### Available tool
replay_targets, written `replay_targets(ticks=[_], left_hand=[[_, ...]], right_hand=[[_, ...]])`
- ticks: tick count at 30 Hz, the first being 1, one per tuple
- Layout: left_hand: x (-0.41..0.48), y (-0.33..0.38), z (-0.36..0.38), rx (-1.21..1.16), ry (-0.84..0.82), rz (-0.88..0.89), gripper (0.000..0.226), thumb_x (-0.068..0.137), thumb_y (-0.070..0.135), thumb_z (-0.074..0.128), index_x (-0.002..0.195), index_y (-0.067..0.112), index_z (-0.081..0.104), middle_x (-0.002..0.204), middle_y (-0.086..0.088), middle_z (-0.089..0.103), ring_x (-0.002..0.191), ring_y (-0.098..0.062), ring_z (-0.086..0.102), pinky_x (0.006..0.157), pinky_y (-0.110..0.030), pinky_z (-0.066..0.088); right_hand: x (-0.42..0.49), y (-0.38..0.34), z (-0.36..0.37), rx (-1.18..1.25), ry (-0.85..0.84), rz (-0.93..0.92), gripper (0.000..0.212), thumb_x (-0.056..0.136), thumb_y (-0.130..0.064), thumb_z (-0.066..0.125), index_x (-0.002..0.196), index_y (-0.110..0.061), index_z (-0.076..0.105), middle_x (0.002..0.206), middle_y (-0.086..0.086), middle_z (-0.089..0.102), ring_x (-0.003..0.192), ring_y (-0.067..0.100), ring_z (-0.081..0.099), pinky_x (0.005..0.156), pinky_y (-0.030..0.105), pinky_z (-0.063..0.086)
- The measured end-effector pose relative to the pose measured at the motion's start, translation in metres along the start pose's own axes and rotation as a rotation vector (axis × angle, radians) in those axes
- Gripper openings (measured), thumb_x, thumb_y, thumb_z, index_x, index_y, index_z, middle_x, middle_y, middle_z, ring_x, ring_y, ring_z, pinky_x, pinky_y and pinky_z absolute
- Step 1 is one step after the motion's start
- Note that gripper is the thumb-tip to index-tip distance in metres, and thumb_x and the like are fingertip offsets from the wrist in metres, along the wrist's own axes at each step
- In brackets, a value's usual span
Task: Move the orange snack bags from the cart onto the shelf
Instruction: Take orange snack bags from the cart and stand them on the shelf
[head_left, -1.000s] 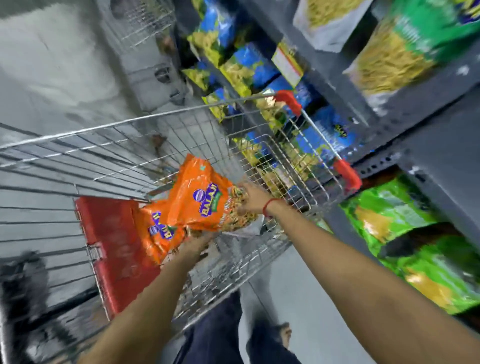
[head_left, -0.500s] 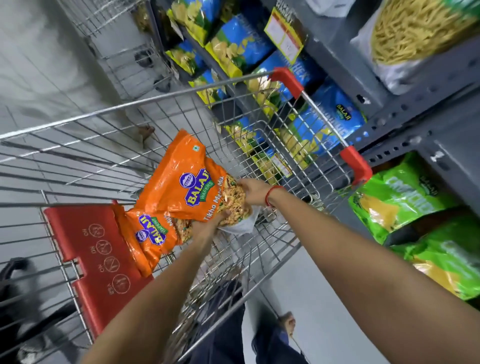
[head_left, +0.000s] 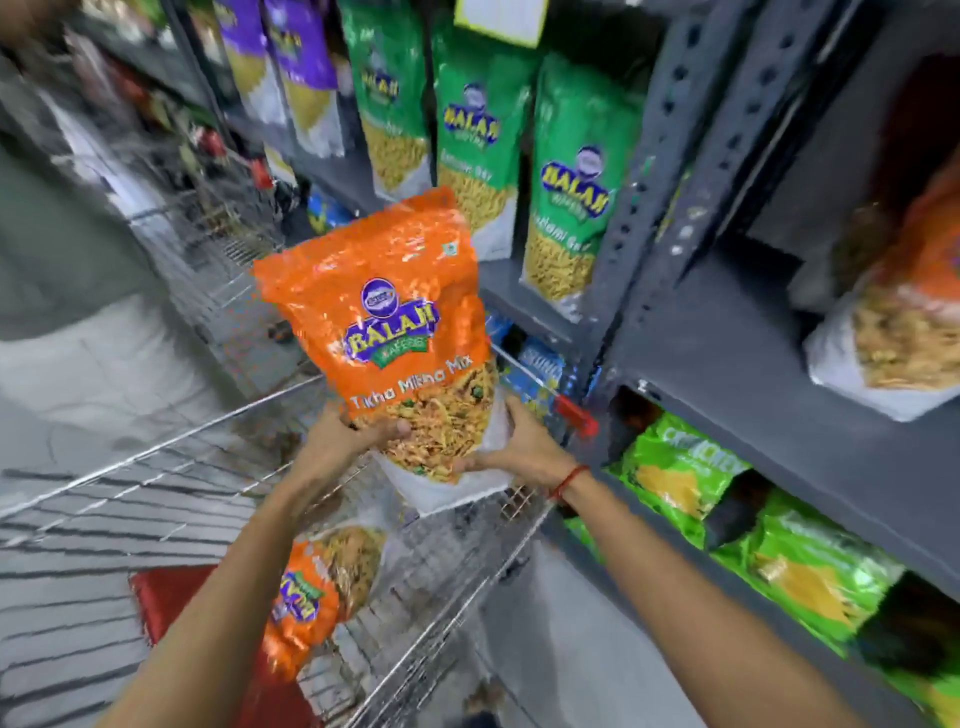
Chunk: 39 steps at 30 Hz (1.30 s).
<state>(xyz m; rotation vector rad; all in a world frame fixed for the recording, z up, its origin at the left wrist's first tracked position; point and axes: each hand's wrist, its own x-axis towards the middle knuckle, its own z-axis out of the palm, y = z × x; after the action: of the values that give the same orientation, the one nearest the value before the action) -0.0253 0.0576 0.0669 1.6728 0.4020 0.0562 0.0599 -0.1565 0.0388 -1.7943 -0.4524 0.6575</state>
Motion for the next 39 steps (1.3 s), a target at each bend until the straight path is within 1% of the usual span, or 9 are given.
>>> replay_targets(ticks=[6, 9, 13, 17, 20, 24, 29, 35, 39], left_hand=[[-0.004, 0.064, 0.102, 0.002, -0.225, 0.162, 0.033, 0.062, 0.004, 0.079, 0.08, 0.028, 0.064, 0.066, 0.018, 0.074, 0.062, 0.001, 0.069, 0.054, -0.009, 0.051], [-0.004, 0.084, 0.163, 0.007, -0.322, 0.227, 0.042, 0.062, 0.006, 0.081, 0.085, 0.031, 0.058, 0.071, 0.03, 0.071, 0.067, 0.01, 0.066, 0.054, -0.005, 0.048], [-0.006, 0.09, 0.247, 0.117, -0.571, 0.274, 0.042, 0.065, -0.007, 0.075, 0.098, 0.012, 0.059, 0.088, 0.004, 0.074, 0.077, 0.003, 0.068, 0.068, -0.017, 0.053], [-0.007, 0.099, 0.329, 0.174, -0.727, 0.359, 0.044, 0.066, -0.017, 0.071, 0.101, 0.004, 0.055, 0.098, -0.003, 0.065, 0.076, 0.011, 0.064, 0.068, -0.009, 0.049], [0.002, 0.105, 0.378, 0.204, -0.767, 0.347, 0.045, 0.062, -0.01, 0.078, 0.099, 0.006, 0.058, 0.094, -0.005, 0.07, 0.08, 0.004, 0.067, 0.07, -0.015, 0.053], [0.011, 0.099, 0.421, 0.273, -0.813, 0.307, 0.059, 0.061, -0.004, 0.082, 0.113, -0.006, 0.055, 0.12, -0.022, 0.064, 0.112, -0.03, 0.061, 0.096, -0.048, 0.049], [0.026, 0.094, 0.439, 0.178, -0.858, 0.201, 0.063, 0.065, -0.006, 0.078, 0.121, -0.002, 0.05, 0.125, -0.018, 0.062, 0.112, -0.024, 0.06, 0.08, -0.016, 0.054], [0.024, 0.097, 0.435, 0.154, -0.894, 0.215, 0.069, 0.065, -0.001, 0.08, 0.126, 0.009, 0.05, 0.125, -0.009, 0.061, 0.116, -0.023, 0.058, 0.095, -0.032, 0.049], [0.013, 0.084, 0.402, 0.11, -0.665, 0.27, 0.065, 0.071, 0.006, 0.077, 0.13, 0.008, 0.049, 0.119, -0.008, 0.061, 0.105, -0.019, 0.06, 0.09, -0.025, 0.048]], right_hand=[[-0.092, -0.004, -0.083, 0.142, 0.291, -0.141, 0.082, 0.04, -0.049, 0.089, 0.114, -0.044, 0.055, 0.117, -0.017, 0.066, 0.112, 0.004, 0.06, 0.09, 0.027, 0.053], [-0.139, 0.001, -0.127, 0.15, 0.487, -0.15, 0.08, 0.045, -0.038, 0.09, 0.116, -0.034, 0.054, 0.118, -0.008, 0.066, 0.113, 0.01, 0.06, 0.092, 0.032, 0.053], [-0.193, 0.008, -0.186, 0.129, 0.69, -0.169, 0.079, 0.056, -0.015, 0.087, 0.126, -0.022, 0.049, 0.124, -0.001, 0.062, 0.114, 0.007, 0.058, 0.087, 0.015, 0.049], [-0.237, 0.022, -0.24, 0.083, 0.87, -0.152, 0.077, 0.052, -0.016, 0.089, 0.119, -0.021, 0.051, 0.119, 0.0, 0.062, 0.109, 0.008, 0.058, 0.095, 0.029, 0.048], [-0.256, 0.039, -0.272, 0.017, 0.915, -0.113, 0.077, 0.053, -0.01, 0.089, 0.112, -0.038, 0.047, 0.115, -0.014, 0.058, 0.102, -0.015, 0.055, 0.087, 0.013, 0.047], [-0.266, 0.07, -0.295, -0.028, 0.945, -0.018, 0.08, 0.05, -0.019, 0.09, 0.111, -0.043, 0.044, 0.113, -0.024, 0.055, 0.11, 0.006, 0.054, 0.092, 0.023, 0.043], [-0.261, 0.094, -0.306, -0.025, 0.981, 0.015, 0.087, 0.054, -0.026, 0.09, 0.123, -0.038, 0.039, 0.122, -0.016, 0.053, 0.117, 0.011, 0.049, 0.101, 0.034, 0.041], [-0.264, 0.095, -0.295, -0.017, 1.031, 0.032, 0.098, 0.056, -0.021, 0.089, 0.138, -0.02, 0.033, 0.138, -0.003, 0.048, 0.127, 0.016, 0.045, 0.104, 0.036, 0.04], [-0.265, 0.091, -0.257, 0.041, 1.368, 0.058, 0.086, 0.066, -0.021, 0.083, 0.138, -0.013, 0.036, 0.137, 0.008, 0.05, 0.125, 0.02, 0.048, 0.098, 0.033, 0.04]])
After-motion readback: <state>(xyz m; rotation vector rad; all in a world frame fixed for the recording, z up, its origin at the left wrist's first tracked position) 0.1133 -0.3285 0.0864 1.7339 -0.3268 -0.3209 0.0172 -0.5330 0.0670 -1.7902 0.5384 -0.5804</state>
